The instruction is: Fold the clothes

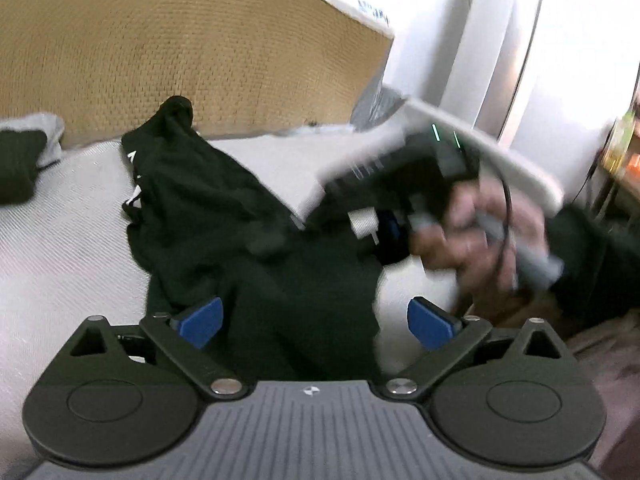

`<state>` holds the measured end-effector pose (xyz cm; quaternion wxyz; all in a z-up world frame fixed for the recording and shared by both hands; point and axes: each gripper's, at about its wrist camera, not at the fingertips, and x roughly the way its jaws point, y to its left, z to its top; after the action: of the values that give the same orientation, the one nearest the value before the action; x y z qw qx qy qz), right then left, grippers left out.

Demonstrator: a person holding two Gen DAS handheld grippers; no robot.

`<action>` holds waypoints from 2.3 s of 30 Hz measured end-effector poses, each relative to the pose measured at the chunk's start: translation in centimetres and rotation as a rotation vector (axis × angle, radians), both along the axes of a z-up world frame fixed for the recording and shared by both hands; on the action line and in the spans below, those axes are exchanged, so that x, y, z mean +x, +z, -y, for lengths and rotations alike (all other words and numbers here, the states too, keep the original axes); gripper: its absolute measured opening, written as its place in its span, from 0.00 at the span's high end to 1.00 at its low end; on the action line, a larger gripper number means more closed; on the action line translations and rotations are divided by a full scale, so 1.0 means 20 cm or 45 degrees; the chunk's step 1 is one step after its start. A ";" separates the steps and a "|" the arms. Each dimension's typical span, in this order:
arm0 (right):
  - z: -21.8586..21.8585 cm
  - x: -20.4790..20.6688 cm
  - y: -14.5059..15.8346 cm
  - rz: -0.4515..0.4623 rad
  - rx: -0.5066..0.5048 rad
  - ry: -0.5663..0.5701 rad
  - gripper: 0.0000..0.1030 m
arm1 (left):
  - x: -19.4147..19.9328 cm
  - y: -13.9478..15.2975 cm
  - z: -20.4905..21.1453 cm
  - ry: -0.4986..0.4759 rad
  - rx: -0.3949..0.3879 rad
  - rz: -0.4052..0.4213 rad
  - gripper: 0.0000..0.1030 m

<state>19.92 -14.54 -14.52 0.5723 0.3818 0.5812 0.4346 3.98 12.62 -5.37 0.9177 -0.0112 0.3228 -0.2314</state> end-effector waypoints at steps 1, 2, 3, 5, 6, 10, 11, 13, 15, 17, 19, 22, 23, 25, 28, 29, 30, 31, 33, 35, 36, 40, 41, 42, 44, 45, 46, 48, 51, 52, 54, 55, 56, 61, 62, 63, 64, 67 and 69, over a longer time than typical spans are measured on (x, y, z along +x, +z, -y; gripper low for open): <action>-0.02 0.02 0.01 -0.006 0.004 -0.011 0.84 | -0.01 -0.01 0.03 0.033 0.047 0.039 0.02; -0.04 0.03 -0.01 -0.032 0.014 -0.033 0.84 | -0.02 -0.02 0.05 0.063 0.074 0.085 0.03; -0.07 0.05 -0.02 -0.057 0.024 -0.055 0.84 | -0.03 -0.02 0.07 0.088 0.095 0.130 0.03; -0.07 0.08 -0.04 -0.097 0.043 -0.077 0.84 | -0.02 -0.05 0.13 0.088 0.159 0.124 0.03; -0.07 0.08 -0.02 -0.088 0.050 -0.074 0.84 | 0.00 -0.06 0.16 0.083 0.194 0.113 0.03; -0.04 0.13 0.04 -0.076 0.080 -0.101 0.84 | -0.01 -0.15 0.25 0.090 0.530 0.169 0.03; 0.00 0.13 0.04 -0.097 0.100 -0.119 0.84 | 0.01 -0.17 0.26 0.117 0.576 0.170 0.03; 0.05 0.14 0.04 -0.137 0.141 -0.166 0.84 | 0.05 -0.22 0.26 0.189 0.663 0.169 0.05; 0.09 0.12 0.04 -0.160 0.160 -0.200 0.84 | 0.10 -0.23 0.23 0.213 0.639 0.212 0.11; 0.13 0.11 0.05 -0.153 0.161 -0.225 0.84 | 0.14 -0.21 0.19 0.214 0.591 0.262 0.22; 0.16 0.12 0.06 -0.151 0.164 -0.256 0.84 | 0.18 -0.16 0.12 0.187 0.532 0.311 0.40; 0.23 0.17 0.04 -0.175 0.181 -0.307 0.81 | 0.24 -0.06 0.06 0.123 0.519 0.343 0.59; 0.24 0.18 0.04 -0.180 0.171 -0.315 0.80 | 0.28 -0.03 0.06 0.098 0.541 0.339 0.64; 0.25 0.23 0.03 -0.167 0.171 -0.303 0.77 | 0.40 0.00 0.05 0.053 0.558 0.329 0.72; 0.27 0.34 0.04 -0.157 0.179 -0.324 0.73 | 0.58 0.03 0.04 -0.014 0.533 0.302 0.79; 0.27 0.38 0.04 -0.163 0.188 -0.336 0.72 | 0.63 0.04 0.04 -0.040 0.521 0.287 0.80; 0.28 0.43 0.03 -0.168 0.197 -0.348 0.68 | 0.69 0.05 0.04 -0.058 0.525 0.273 0.80; 0.27 0.49 0.03 -0.175 0.198 -0.356 0.64 | 0.75 0.04 0.04 -0.068 0.513 0.232 0.80; 0.26 0.61 0.00 -0.213 0.169 -0.358 0.56 | 0.90 0.04 0.03 -0.081 0.462 0.125 0.80; 0.24 0.72 -0.05 -0.293 0.177 -0.356 0.47 | 1.05 0.01 0.00 -0.093 0.405 0.027 0.78; 0.25 0.76 -0.08 -0.325 0.193 -0.368 0.47 | 1.10 -0.01 0.00 -0.097 0.385 -0.012 0.78; 0.28 0.88 -0.12 -0.374 0.207 -0.317 0.39 | 1.29 -0.11 -0.02 -0.112 0.332 -0.140 0.75; 0.30 0.90 -0.12 -0.368 0.198 -0.309 0.39 | 1.31 -0.13 -0.01 -0.114 0.349 -0.139 0.75; 0.33 0.92 -0.11 -0.349 0.176 -0.313 0.39 | 1.32 -0.14 -0.02 -0.105 0.340 -0.141 0.73; 0.40 0.96 -0.08 -0.318 0.145 -0.317 0.39 | 1.36 -0.15 -0.05 -0.071 0.272 -0.158 0.65; 0.42 0.97 -0.06 -0.308 0.140 -0.310 0.39 | 1.38 -0.14 -0.08 -0.047 0.214 -0.177 0.62; 0.45 0.97 -0.04 -0.289 0.129 -0.306 0.38 | 1.41 -0.12 -0.11 -0.024 0.152 -0.187 0.60; 0.46 0.95 0.00 -0.225 0.130 -0.294 0.37 | 1.46 -0.08 -0.17 0.020 0.027 -0.202 0.53; 0.48 0.92 0.05 -0.129 0.132 -0.275 0.36 | 1.50 -0.03 -0.24 0.089 -0.038 -0.207 0.45; 0.49 0.91 0.08 -0.063 0.174 -0.302 0.36 | 1.51 -0.01 -0.24 0.098 -0.014 -0.198 0.44; 0.51 0.89 0.18 0.133 0.108 -0.373 0.34 | 1.47 0.04 -0.22 0.110 0.074 -0.112 0.44; 0.50 0.89 0.23 0.231 0.053 -0.382 0.34 | 1.45 0.07 -0.20 0.104 0.107 -0.071 0.43; 0.50 0.88 0.28 0.330 -0.002 -0.390 0.34 | 1.44 0.10 -0.17 0.093 0.142 -0.057 0.40; 0.31 0.67 0.52 0.858 -0.330 -0.165 0.35 | 1.51 0.13 -0.12 0.045 0.254 -0.077 0.34; 0.27 0.61 0.53 0.955 -0.384 -0.094 0.35 | 1.54 0.13 -0.14 0.087 0.230 -0.116 0.34; 0.22 0.54 0.53 1.050 -0.438 -0.022 0.35 | 1.58 0.12 -0.16 0.128 0.207 -0.155 0.33; 0.19 0.48 0.52 1.109 -0.458 0.047 0.35 | 1.60 0.11 -0.17 0.174 0.223 -0.192 0.33; 0.07 0.32 0.42 1.201 -0.542 0.272 0.40 | 1.58 0.14 -0.11 0.199 0.335 -0.152 0.33; -0.04 0.25 0.32 1.262 -0.613 0.371 0.46 | 1.55 0.20 -0.11 0.231 0.299 -0.064 0.33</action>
<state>24.84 -13.81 -8.03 0.7817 -0.0931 0.3723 0.4917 34.88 14.87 -1.43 0.9215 0.0611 0.3682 -0.1078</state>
